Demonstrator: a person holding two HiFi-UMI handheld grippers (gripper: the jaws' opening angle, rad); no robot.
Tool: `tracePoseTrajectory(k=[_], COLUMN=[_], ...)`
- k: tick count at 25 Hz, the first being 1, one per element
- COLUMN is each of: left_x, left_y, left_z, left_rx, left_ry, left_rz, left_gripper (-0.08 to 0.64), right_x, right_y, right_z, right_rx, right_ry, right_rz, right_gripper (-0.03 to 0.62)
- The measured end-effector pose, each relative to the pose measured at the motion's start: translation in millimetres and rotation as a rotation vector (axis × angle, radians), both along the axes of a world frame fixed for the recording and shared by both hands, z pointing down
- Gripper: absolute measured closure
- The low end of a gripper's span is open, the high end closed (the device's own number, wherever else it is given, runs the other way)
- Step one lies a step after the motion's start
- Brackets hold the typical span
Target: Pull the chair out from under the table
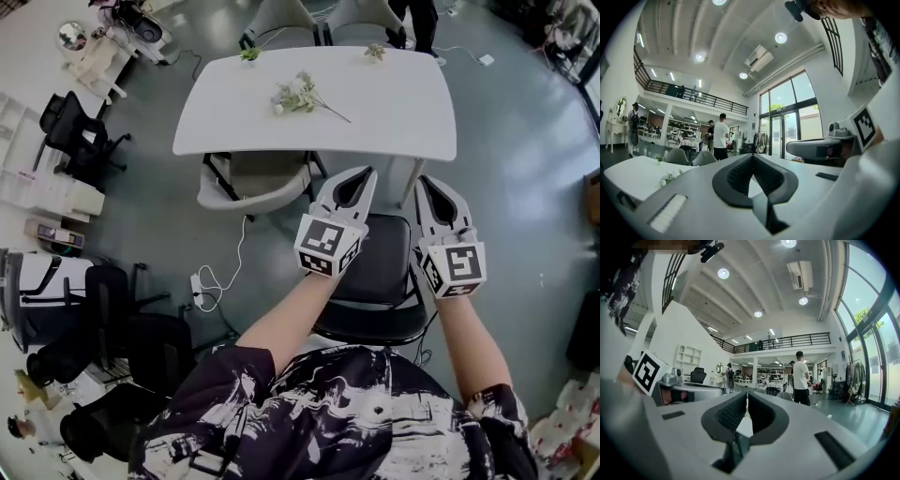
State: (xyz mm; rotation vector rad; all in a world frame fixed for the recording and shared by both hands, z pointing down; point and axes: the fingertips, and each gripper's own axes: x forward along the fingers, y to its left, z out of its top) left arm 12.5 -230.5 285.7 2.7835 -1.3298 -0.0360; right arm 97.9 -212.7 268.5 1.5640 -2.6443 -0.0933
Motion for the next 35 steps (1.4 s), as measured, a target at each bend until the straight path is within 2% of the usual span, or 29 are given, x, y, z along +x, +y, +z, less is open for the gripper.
tracePoseTrajectory(k=[12, 35], left_x=[12.1, 8.1], left_y=[10.6, 18.7], left_z=[-4.4, -9.3], left_rx=[-0.019, -0.005], left_ry=[-0.014, -0.031], left_rz=[0.011, 0.040], left_gripper=[0.555, 0.556], right_x=[11.3, 8.6], right_y=[8.6, 11.1], right_z=[3.8, -0.4], right_rx=[-0.047, -0.043], right_ry=[-0.017, 0.002], right_rz=[0.012, 0.022], right_gripper=[0.589, 0.591])
